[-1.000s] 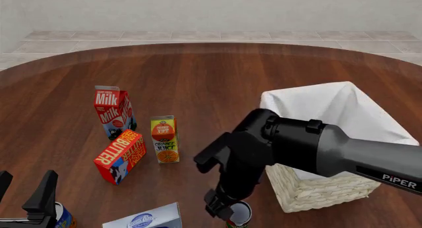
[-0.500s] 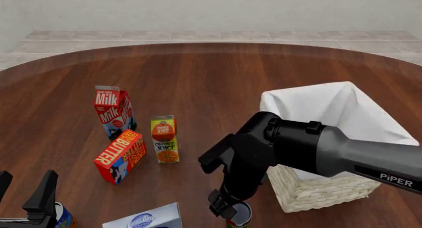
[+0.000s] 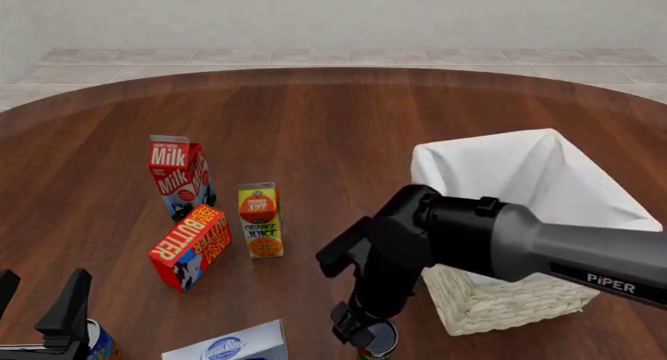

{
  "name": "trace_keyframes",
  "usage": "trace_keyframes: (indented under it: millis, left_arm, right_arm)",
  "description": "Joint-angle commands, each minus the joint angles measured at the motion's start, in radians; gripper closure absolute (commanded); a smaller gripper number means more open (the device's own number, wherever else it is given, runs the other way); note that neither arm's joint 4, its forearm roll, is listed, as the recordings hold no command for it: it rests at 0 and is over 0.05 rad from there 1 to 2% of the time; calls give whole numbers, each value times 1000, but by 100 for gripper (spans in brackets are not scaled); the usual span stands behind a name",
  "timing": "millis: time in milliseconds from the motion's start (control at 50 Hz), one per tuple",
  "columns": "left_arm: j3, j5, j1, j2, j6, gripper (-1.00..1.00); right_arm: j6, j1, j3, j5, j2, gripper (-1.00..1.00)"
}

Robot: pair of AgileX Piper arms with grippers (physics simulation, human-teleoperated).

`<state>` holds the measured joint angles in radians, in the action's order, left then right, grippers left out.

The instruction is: Pick up the tomato sauce, and put it in the basket.

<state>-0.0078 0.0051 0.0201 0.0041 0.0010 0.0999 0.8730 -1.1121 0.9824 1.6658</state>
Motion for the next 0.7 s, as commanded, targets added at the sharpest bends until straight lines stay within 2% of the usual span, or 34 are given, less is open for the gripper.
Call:
trace_keyframes:
  millis: [20,700]
  left_arm:
    - [-1,1,0,0,0,-100]
    - [-1,1,0,0,0,-100]
  right_arm:
    - [11,6,17,-21,11,-100]
    - [27,8,76,-80,35,-100]
